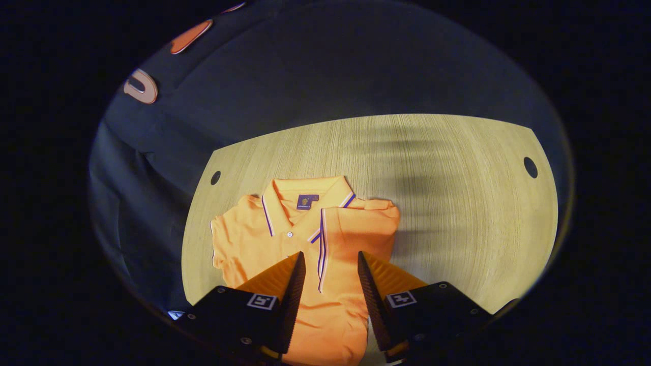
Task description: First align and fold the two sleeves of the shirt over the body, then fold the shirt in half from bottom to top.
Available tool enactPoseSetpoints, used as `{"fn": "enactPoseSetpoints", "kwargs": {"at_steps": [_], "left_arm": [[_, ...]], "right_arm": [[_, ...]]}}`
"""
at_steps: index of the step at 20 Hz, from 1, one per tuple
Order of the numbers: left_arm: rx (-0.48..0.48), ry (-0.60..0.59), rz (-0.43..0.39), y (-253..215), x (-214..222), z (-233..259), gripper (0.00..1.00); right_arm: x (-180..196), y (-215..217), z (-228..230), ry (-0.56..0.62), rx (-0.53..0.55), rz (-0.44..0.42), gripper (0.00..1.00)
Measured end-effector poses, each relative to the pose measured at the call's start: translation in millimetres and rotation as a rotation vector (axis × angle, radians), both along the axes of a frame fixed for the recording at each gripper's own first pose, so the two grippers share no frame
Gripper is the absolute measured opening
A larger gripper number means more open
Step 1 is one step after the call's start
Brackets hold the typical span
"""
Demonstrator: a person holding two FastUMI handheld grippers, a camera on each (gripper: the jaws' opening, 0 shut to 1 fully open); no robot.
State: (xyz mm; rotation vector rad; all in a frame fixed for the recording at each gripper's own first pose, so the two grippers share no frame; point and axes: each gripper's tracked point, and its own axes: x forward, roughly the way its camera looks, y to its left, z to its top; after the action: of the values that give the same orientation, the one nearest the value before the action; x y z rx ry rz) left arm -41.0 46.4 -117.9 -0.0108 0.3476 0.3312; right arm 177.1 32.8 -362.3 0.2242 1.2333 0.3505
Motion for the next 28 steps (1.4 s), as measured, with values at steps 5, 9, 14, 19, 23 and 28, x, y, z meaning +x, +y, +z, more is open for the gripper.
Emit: {"fn": "enactPoseSetpoints", "kwargs": {"at_steps": [5, 9, 14, 19, 23, 28], "left_arm": [[-0.081, 0.114, 0.026, 36, 35, -32, 0.98], [-0.149, 0.224, -0.003, 57, 77, -66, 0.98], [-0.302, 0.466, 0.007, 84, 124, -138, 0.98], [-0.391, 0.649, -0.033, 89, 163, -196, 0.98], [-0.417, 0.798, -0.054, 92, 190, -244, 0.97], [-0.376, 0.917, -0.048, 97, 201, -280, 0.96]], "right_arm": [[-1, -6, 41, -0.137, 0.009, -0.044, 0.87], [-13, -15, 69, -0.227, -0.026, -0.104, 0.87], [-44, -24, 109, -0.347, -0.075, -0.276, 0.88], [-76, -37, 147, -0.421, -0.129, -0.392, 0.88], [-107, -49, 167, -0.491, -0.226, -0.447, 0.92], [-142, -49, 179, -0.528, -0.257, -0.487, 0.98]]}}
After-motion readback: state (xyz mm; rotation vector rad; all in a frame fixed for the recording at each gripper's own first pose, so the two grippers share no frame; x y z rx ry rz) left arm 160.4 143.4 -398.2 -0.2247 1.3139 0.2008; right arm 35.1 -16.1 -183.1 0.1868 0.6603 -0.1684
